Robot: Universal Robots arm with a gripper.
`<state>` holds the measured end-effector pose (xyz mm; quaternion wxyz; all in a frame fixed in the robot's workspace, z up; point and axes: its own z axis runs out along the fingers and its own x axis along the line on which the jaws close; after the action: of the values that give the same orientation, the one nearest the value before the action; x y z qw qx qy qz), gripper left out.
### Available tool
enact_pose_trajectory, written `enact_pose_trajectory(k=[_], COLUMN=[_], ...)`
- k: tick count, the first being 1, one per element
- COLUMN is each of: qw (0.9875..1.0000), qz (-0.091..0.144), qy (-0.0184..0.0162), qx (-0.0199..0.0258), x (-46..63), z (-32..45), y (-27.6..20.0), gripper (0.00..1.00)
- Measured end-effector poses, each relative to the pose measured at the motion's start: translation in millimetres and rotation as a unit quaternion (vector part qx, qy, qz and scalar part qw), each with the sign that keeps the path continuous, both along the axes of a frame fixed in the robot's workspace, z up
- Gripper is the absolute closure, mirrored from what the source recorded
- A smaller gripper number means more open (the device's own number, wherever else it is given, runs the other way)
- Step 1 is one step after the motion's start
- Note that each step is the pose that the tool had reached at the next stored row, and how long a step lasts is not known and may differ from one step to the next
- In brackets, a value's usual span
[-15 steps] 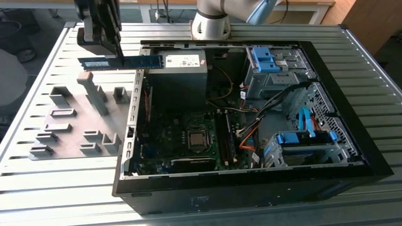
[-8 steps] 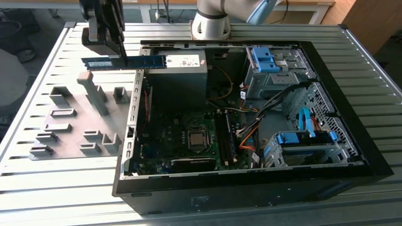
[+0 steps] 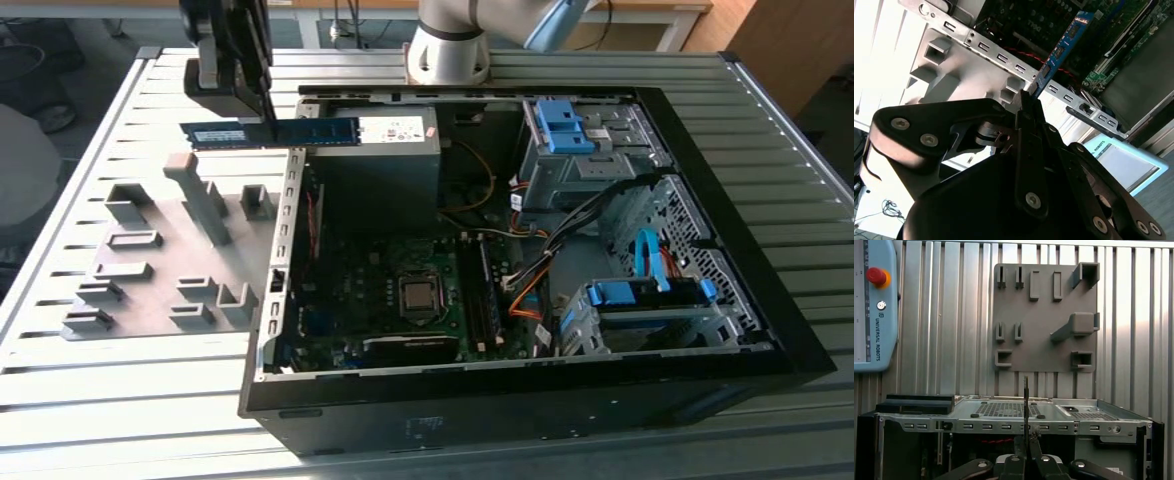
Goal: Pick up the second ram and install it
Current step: 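Pick up the second ram and move it above second insertion slot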
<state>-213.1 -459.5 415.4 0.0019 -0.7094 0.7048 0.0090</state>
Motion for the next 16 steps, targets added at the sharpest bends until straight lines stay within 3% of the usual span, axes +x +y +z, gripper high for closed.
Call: enact_pose_trajectory(k=[16], qw=[1.0], qz=[0.0], qy=[0.0], qx=[0.0], x=[10.9], z=[-0.3], y=[0.0], gripper=[0.86])
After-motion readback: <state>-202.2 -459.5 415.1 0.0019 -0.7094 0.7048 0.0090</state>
